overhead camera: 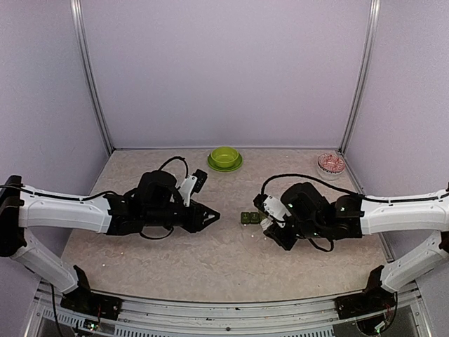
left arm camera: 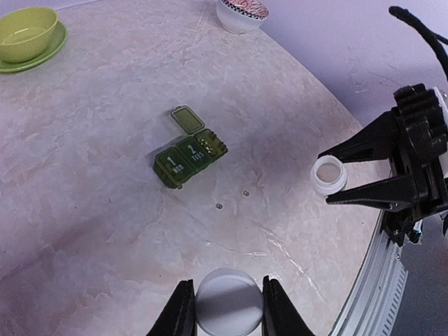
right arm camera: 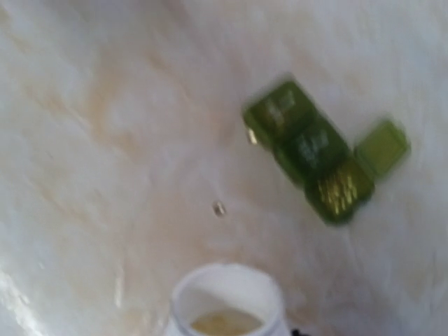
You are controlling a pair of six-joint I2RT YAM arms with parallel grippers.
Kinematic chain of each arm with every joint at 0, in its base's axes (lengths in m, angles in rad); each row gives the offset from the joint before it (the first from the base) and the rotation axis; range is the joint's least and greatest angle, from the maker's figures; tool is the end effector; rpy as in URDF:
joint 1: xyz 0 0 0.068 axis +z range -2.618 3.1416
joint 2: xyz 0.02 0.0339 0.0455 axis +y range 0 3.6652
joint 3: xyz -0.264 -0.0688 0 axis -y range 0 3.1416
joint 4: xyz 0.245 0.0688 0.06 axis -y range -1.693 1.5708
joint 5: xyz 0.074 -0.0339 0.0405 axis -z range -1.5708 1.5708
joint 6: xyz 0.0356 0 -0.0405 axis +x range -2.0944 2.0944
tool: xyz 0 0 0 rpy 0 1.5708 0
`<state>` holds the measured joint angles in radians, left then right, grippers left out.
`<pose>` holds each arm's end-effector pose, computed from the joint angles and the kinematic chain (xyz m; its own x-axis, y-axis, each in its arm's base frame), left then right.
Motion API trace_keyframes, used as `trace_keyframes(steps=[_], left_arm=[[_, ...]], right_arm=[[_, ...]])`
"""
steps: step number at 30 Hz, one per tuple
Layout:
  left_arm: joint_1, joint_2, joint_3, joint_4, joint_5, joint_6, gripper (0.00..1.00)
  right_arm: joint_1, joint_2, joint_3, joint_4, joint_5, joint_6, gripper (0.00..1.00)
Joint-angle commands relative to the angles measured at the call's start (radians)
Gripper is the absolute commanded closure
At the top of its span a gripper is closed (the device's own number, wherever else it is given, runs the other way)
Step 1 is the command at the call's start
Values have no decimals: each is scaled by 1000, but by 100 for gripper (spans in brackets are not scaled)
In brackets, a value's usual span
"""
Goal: Sort the pills into containers
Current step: Pick up the pill bottle from the center of the board, then close the lid of the pill bottle.
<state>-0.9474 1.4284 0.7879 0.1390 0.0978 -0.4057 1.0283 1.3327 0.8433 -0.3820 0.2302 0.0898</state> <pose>0.1786 -0.2544 0.2239 -0.5965 0.1568 -0.7872 0.6776 0.6240 -0.3892 0.1475 0.2289 0.2247 -0.4615 -0.5964 -0.6568 -0.7195 0.6847 -0.1162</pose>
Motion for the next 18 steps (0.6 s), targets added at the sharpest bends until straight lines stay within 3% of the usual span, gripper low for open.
trace_keyframes(steps=[1, 10, 18], left_arm=[[6, -26, 47, 5, 39, -23, 80], [-40, -10, 101, 32, 35, -69, 80], [-81, 62, 172, 47, 40, -101, 80]], right_arm=[[40, -84, -103, 308, 36, -96, 69], [90, -168, -216, 540, -19, -168, 69], [123, -137, -217, 614, -1, -174, 69]])
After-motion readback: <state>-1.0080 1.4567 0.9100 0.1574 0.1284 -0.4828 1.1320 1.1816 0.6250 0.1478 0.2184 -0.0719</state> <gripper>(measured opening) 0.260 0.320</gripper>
